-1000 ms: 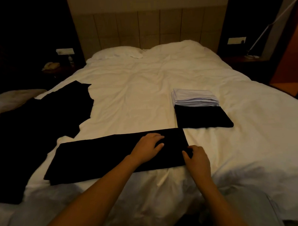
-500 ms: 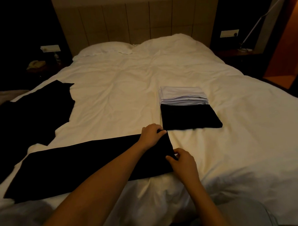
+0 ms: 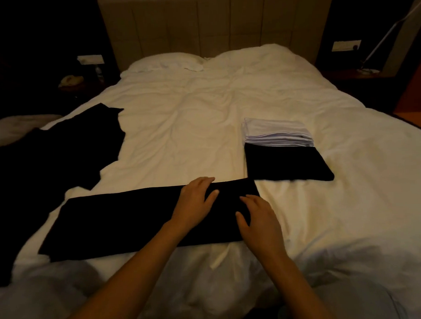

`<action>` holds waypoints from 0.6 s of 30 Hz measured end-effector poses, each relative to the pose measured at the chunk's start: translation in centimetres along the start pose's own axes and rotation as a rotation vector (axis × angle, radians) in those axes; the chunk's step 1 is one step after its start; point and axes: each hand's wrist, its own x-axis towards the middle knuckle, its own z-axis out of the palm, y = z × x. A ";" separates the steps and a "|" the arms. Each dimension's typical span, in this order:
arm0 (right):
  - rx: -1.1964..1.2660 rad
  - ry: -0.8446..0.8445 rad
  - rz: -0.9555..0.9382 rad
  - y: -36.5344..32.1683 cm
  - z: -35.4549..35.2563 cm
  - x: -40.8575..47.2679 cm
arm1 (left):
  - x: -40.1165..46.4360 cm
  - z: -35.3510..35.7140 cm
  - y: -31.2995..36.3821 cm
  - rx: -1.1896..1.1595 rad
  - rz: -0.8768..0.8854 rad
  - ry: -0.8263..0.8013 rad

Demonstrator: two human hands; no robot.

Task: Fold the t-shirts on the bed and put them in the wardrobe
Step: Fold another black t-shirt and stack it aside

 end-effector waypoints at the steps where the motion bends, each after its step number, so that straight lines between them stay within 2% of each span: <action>1: -0.016 -0.041 -0.032 -0.8 0.7 0.0 | -1.3 -0.9 -1.2 0.020 -0.032 0.007; 8: -0.137 -0.270 -0.206 -7.2 6.3 -0.4 | -9.8 -6.8 -9.4 0.111 -0.279 0.086; 13: -0.230 -0.325 -0.301 -12.3 10.7 -0.8 | -13.9 -10.1 -14.0 0.091 -0.442 0.165; 18: -0.231 -0.412 -0.386 -18.2 14.4 0.5 | -16.3 -12.1 -17.0 0.098 -0.505 0.274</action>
